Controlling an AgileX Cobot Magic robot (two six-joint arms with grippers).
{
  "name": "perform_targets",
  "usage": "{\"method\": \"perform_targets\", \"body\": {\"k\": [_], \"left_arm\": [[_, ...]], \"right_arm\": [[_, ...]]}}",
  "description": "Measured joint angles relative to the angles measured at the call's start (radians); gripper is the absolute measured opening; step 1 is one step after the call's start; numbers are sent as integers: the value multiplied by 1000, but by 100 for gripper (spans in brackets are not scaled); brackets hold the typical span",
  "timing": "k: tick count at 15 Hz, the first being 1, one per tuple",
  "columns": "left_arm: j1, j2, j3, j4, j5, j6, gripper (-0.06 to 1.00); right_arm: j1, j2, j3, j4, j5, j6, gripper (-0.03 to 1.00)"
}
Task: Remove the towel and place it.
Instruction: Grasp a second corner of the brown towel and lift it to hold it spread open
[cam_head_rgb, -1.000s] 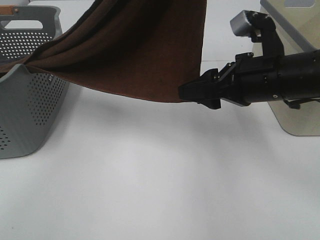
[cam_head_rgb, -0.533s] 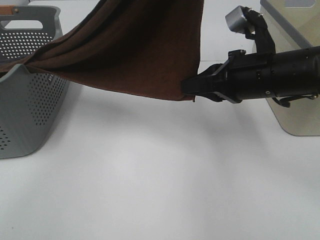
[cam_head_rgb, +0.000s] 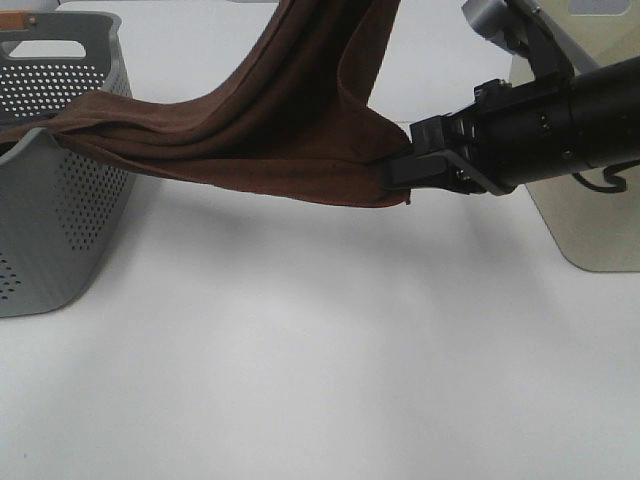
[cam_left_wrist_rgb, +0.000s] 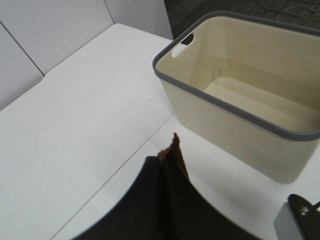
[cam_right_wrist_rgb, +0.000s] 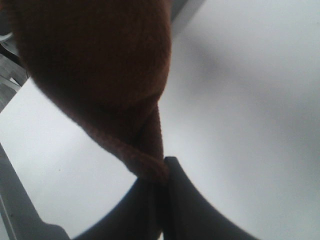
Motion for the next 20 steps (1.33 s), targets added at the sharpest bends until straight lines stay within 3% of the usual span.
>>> {"method": "perform_targets", "body": {"k": [3, 6, 7, 10, 13, 16, 20], "left_arm": [[0, 62, 0, 103, 0, -56, 0], [0, 88, 0, 216, -5, -106, 0], [2, 70, -3, 253, -19, -127, 0], [3, 21, -37, 258, -21, -131, 0], [3, -66, -95, 292, -22, -131, 0], [3, -139, -103, 361, -22, -134, 0], [7, -161, -103, 495, 30, -149, 0]], "right_arm": [[0, -28, -123, -467, 88, 485, 0], [0, -28, -296, -844, 256, 834, 0], [0, -28, -440, -1025, 350, 981, 0], [0, -28, -647, -1176, 419, 1068, 0], [0, -28, -896, -1254, 440, 1099, 0], [0, -30, -1095, -1272, 435, 1105, 0], [0, -26, -1159, -1272, 435, 1105, 0]]}}
